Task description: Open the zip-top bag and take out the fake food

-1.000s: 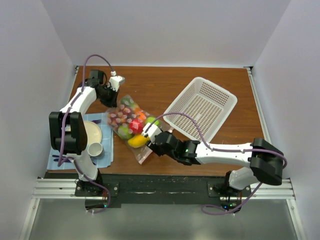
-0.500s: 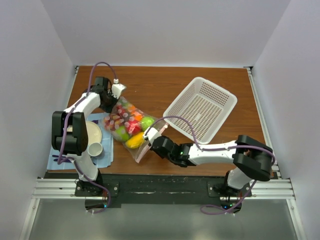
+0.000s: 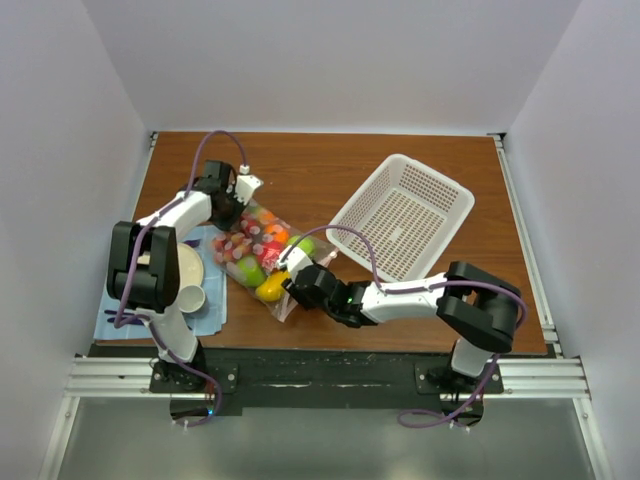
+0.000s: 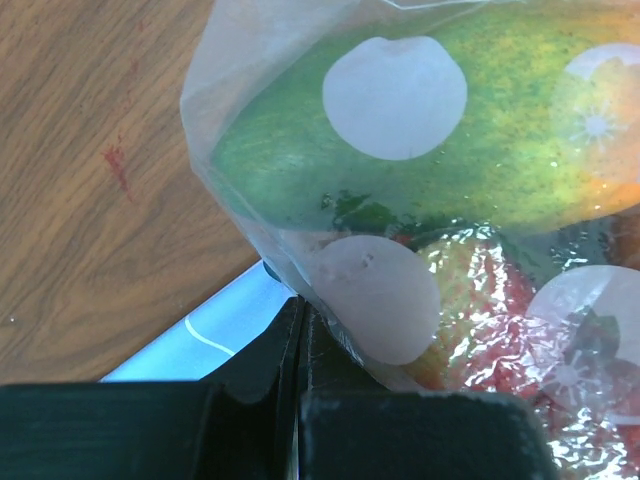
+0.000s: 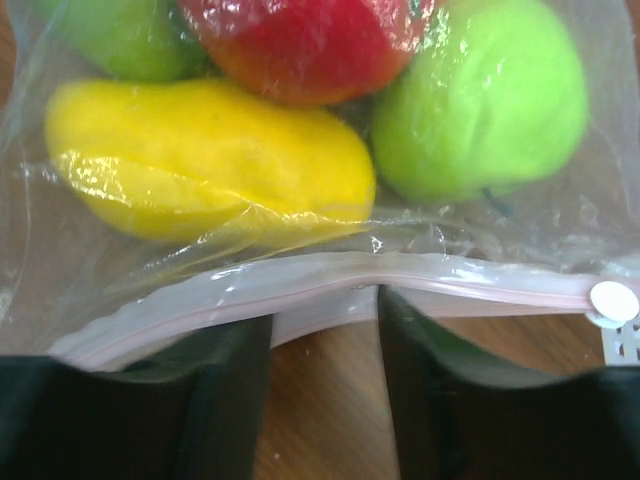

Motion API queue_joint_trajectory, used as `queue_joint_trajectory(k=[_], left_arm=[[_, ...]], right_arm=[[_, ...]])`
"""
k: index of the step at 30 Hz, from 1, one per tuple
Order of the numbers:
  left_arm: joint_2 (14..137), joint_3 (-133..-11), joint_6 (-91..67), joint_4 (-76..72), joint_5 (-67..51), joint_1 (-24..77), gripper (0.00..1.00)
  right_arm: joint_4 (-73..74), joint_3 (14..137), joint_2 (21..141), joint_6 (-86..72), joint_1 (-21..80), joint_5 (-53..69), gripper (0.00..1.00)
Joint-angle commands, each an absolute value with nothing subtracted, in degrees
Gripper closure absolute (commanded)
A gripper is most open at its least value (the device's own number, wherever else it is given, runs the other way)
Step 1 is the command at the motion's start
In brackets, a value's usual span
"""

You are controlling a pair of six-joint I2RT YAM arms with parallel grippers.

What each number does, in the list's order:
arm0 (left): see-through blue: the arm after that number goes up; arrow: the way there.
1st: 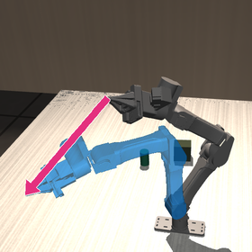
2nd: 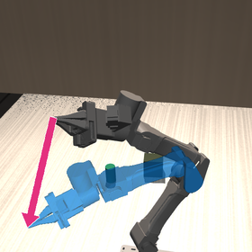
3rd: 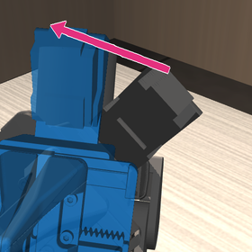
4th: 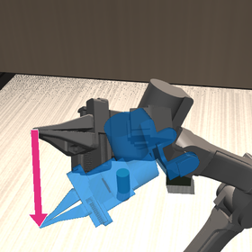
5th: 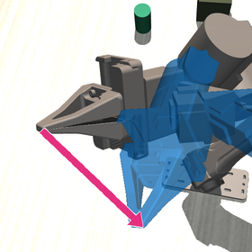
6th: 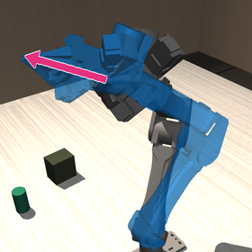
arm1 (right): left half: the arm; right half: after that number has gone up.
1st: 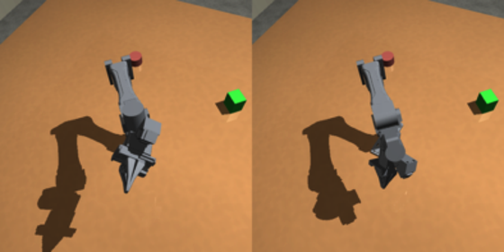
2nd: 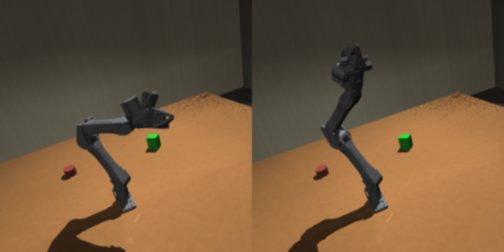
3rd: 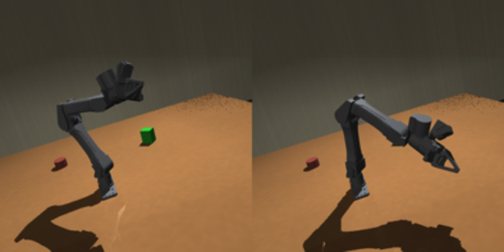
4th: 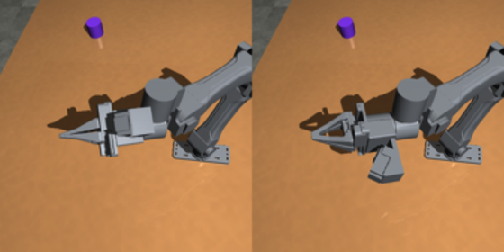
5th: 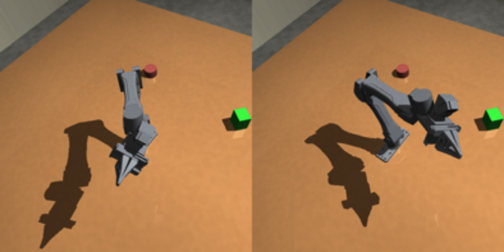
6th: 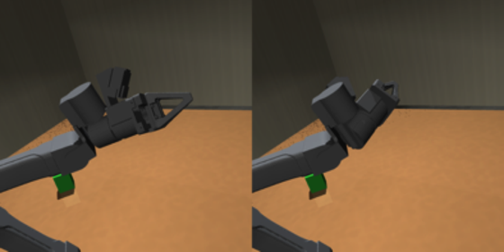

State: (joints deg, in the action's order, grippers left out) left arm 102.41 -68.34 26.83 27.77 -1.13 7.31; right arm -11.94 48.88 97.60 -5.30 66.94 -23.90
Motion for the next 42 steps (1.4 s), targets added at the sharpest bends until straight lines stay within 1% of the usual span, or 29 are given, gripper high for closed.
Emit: queue_joint_trajectory(k=[1,3,8,9,18,25,31,38,42], left_arm=[[102.2,-66.5,27.9,26.9,-0.6,8.3,1.0],[102.5,-66.4,27.9,27.0,-0.6,8.6,1.0],[102.7,-65.2,27.9,26.7,-0.4,9.9,1.0],[102.8,-65.2,27.9,26.8,-0.5,10.1,1.0],[103.3,-66.5,27.1,27.7,-1.2,11.3,1.0],[104.8,-64.6,25.3,27.3,-0.8,14.7,1.0],[106.1,-62.1,24.0,26.2,-0.2,19.2,1.0],[107.5,-62.8,23.9,26.2,1.3,19.8,1.0],[108.1,-62.0,23.6,26.3,0.7,20.0,1.0]], right_arm=[[-19.9,51.3,97.4,-5.2,66.3,-22.5,0.39],[-21.5,51.8,97.6,-5.4,66.2,-22.1,0.34],[-26.4,52.3,99.3,-4.4,66.2,-17.8,0.26],[-26.5,52.7,99.8,-4.0,66.3,-17.1,0.23],[-27.0,57.5,107.4,-1.9,66.3,-11.5,0.14],[-29.1,57.4,106.7,-1.2,66.3,-7.6,0.11],[-27.8,60.2,109.2,-0.4,66.3,-4.9,0.11],[-28.1,60.8,112.4,-1.0,67.1,-1.1,0.11],[-29.6,60.4,112.4,-1.3,67.5,-1.6,0.12]])
